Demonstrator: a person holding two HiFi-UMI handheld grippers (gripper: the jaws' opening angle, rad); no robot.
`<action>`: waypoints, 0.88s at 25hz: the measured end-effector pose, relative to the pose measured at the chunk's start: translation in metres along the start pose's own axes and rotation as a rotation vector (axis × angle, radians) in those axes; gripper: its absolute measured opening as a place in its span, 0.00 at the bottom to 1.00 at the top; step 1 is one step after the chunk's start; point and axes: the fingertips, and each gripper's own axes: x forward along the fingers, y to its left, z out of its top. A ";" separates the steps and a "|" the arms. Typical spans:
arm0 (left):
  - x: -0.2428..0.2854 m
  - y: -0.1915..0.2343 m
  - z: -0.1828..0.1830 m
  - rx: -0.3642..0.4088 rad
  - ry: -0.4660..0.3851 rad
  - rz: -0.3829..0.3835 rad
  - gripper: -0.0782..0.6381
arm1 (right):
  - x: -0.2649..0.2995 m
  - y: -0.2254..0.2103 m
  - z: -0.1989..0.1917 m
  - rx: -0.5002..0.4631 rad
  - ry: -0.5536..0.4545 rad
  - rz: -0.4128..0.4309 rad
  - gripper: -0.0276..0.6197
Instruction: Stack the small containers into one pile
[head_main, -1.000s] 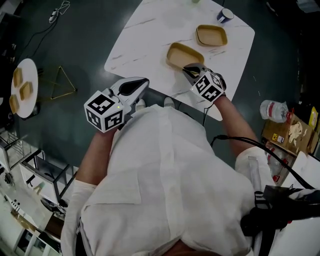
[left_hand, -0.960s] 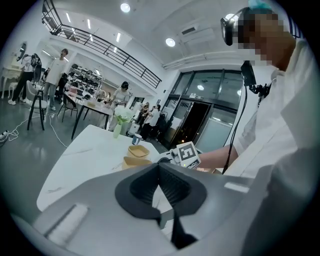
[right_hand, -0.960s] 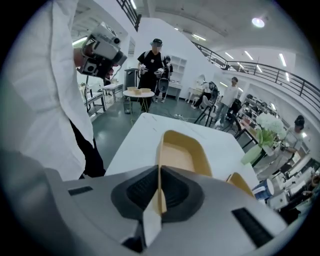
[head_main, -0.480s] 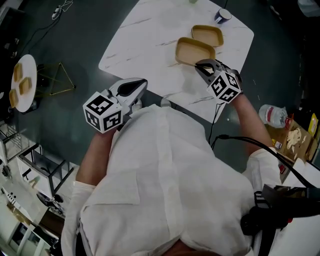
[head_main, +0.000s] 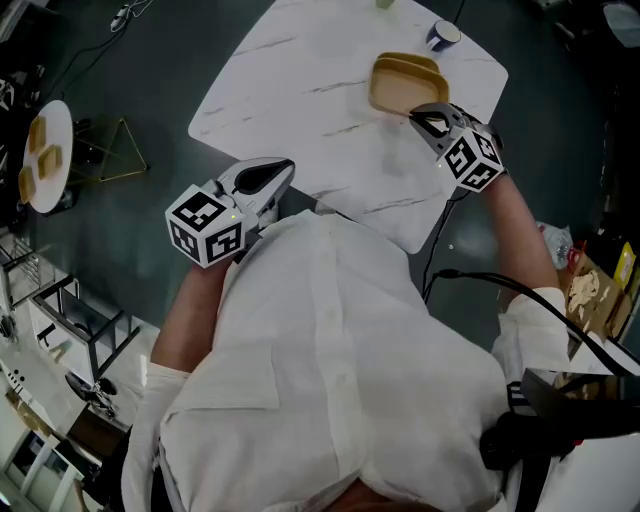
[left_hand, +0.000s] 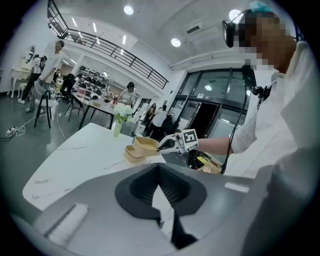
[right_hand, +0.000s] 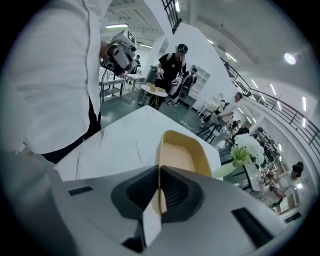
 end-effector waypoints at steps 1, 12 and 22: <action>0.003 -0.001 0.000 -0.003 0.000 0.005 0.12 | -0.001 -0.005 -0.006 -0.007 0.000 0.000 0.07; 0.013 -0.007 -0.007 -0.053 0.019 0.082 0.12 | 0.014 -0.046 -0.057 -0.098 -0.001 0.018 0.07; 0.013 -0.007 -0.013 -0.081 0.049 0.131 0.12 | 0.043 -0.049 -0.080 -0.108 -0.018 0.042 0.07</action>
